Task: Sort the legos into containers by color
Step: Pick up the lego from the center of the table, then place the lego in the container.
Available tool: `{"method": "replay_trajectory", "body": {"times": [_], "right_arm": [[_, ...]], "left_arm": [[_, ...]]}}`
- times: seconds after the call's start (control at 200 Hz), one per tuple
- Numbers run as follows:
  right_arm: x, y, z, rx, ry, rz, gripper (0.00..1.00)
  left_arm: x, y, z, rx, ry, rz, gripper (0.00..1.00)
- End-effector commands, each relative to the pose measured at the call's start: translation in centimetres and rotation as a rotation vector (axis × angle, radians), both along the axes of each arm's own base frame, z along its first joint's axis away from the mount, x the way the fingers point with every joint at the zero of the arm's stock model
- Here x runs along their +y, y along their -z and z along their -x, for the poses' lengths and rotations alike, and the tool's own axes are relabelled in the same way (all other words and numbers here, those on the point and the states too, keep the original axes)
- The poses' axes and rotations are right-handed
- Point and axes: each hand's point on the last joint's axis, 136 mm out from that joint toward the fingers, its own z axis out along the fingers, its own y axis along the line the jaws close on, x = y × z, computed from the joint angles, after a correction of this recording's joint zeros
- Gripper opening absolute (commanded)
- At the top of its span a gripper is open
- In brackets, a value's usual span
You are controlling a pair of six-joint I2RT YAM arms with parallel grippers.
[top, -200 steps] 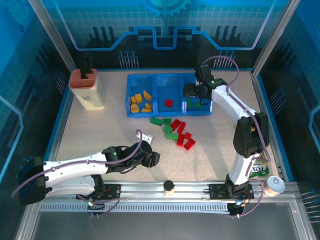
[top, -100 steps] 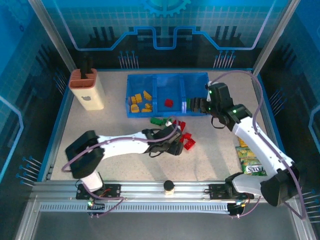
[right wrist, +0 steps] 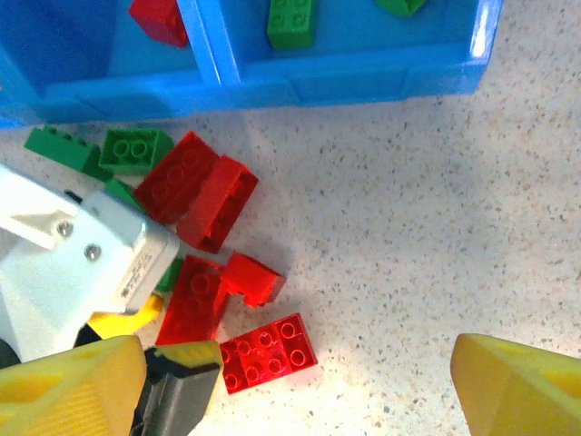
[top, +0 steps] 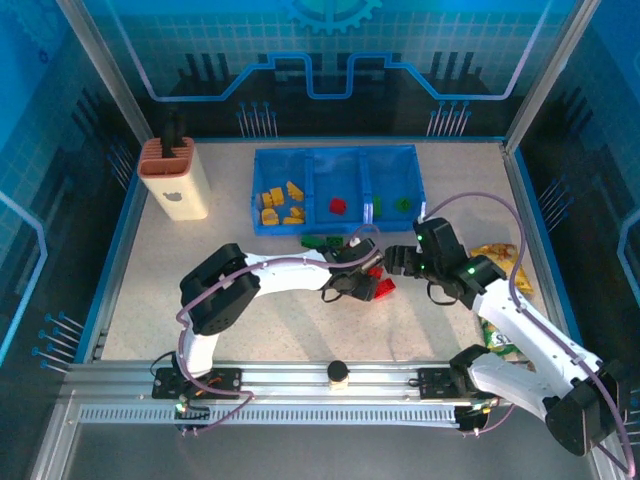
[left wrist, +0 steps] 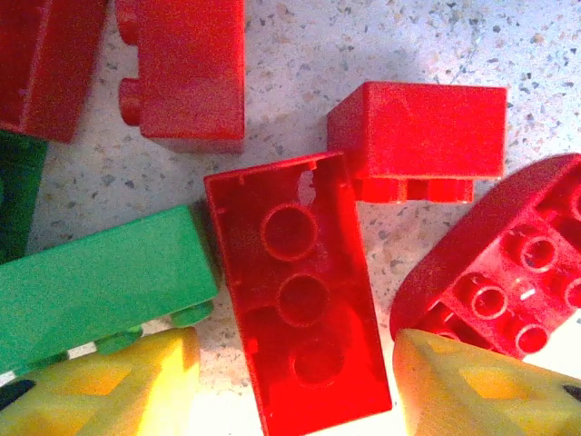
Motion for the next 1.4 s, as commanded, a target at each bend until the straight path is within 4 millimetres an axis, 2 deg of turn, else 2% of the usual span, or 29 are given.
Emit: {"method": "replay_trajectory", "body": {"times": [0.0, 0.11, 0.21, 0.27, 0.435, 0.565, 0.675, 0.775, 0.96, 1.176, 1.326, 1.396], "right_arm": [[-0.1, -0.1, 0.5, -0.007, 0.027, -0.018, 0.87], [-0.4, -0.1, 0.8, -0.015, 0.04, -0.021, 0.87], [-1.0, -0.1, 1.0, -0.022, 0.064, -0.016, 0.86], [-1.2, -0.1, 1.2, -0.025, 0.075, -0.014, 0.86], [-2.3, 0.2, 1.6, -0.026, 0.116, -0.007, 0.86], [-3.2, 0.5, 1.7, -0.031, 0.157, -0.019, 0.85], [-3.3, 1.0, 1.7, -0.016, 0.158, -0.019, 0.86], [-2.8, 2.0, 1.7, 0.027, 0.137, -0.014, 0.89], [-1.8, 4.2, 2.5, 0.112, 0.095, -0.019, 0.91], [-1.0, 6.6, 3.8, 0.18, 0.061, -0.026, 0.94], [0.0, 7.4, 4.3, 0.214, 0.029, -0.036, 0.94], [0.3, 7.6, 4.3, 0.218, 0.024, -0.031, 0.94]], "left_arm": [[0.7, 1.3, -0.1, 0.023, -0.002, -0.063, 0.58], [0.8, 1.8, -0.3, 0.025, -0.006, -0.078, 0.5], [1.1, 1.3, -0.2, 0.021, -0.012, -0.087, 0.33], [1.3, 0.4, 0.0, 0.012, -0.013, -0.079, 0.27], [1.6, -3.7, 0.8, -0.034, -0.001, -0.022, 0.22], [2.2, -8.5, 0.3, -0.11, -0.005, 0.048, 0.2], [3.6, -11.5, -2.4, -0.157, -0.047, 0.099, 0.19], [5.1, -12.3, -6.0, -0.178, -0.102, 0.101, 0.19], [6.8, -11.0, -12.7, -0.166, -0.188, 0.09, 0.18], [8.0, -9.0, -18.3, -0.146, -0.244, 0.063, 0.19], [8.4, -8.1, -20.4, -0.134, -0.249, 0.026, 0.28], [8.4, -8.3, -20.7, -0.131, -0.246, 0.016, 0.46]]}}
